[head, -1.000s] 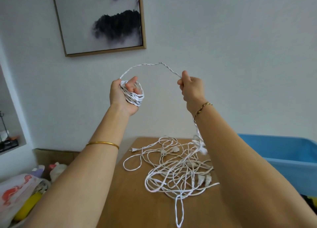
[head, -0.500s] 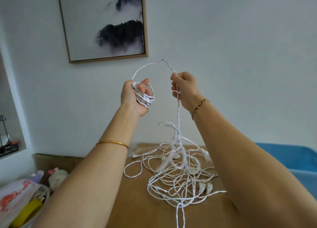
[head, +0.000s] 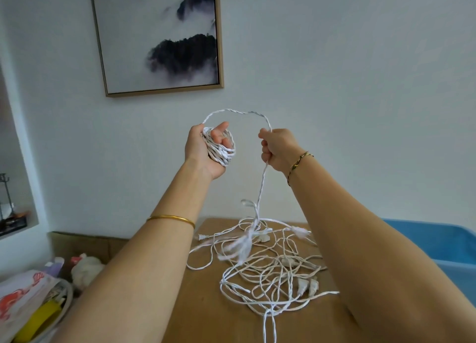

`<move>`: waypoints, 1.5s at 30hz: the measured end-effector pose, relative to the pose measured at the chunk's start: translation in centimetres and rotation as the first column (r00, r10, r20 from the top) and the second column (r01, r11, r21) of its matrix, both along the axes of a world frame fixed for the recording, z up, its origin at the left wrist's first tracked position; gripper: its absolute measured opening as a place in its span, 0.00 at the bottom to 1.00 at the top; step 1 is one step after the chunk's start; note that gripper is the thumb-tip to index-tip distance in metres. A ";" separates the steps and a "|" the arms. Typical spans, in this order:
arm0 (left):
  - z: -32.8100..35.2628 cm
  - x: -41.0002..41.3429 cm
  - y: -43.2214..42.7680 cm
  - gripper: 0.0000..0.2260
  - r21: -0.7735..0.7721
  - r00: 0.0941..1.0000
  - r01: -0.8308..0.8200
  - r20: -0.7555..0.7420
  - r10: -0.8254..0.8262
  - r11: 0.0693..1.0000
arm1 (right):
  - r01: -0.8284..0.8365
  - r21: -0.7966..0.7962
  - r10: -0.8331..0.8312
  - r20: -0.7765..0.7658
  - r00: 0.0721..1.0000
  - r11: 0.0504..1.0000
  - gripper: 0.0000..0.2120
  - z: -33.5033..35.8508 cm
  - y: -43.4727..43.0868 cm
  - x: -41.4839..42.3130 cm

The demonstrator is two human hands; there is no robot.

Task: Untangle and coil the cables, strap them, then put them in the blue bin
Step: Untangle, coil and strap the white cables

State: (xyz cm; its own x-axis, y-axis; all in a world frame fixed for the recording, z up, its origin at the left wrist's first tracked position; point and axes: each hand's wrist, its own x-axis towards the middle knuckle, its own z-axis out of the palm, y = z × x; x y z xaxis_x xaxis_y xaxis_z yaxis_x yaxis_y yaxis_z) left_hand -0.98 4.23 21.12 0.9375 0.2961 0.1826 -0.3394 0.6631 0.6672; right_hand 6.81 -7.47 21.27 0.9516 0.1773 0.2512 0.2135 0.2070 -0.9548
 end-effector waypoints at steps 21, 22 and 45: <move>0.6 -0.1 0.4 0.18 -0.029 0.999 0.017 0.033 -0.016 0.999 | 0.067 -0.050 -0.055 0.208 0.977 0.997 0.11 0.9 -0.3 -1.3; 0.6 -0.2 0.3 0.18 -0.028 0.999 0.020 0.032 -0.019 0.999 | 0.086 -0.061 -0.071 0.218 0.973 0.994 0.11 0.9 -0.4 -1.5; -0.4 -0.1 -0.5 0.18 -0.074 0.998 0.059 0.029 -0.057 0.995 | 0.024 0.200 0.015 -0.193 0.981 0.980 0.16 -3.3 -0.7 0.1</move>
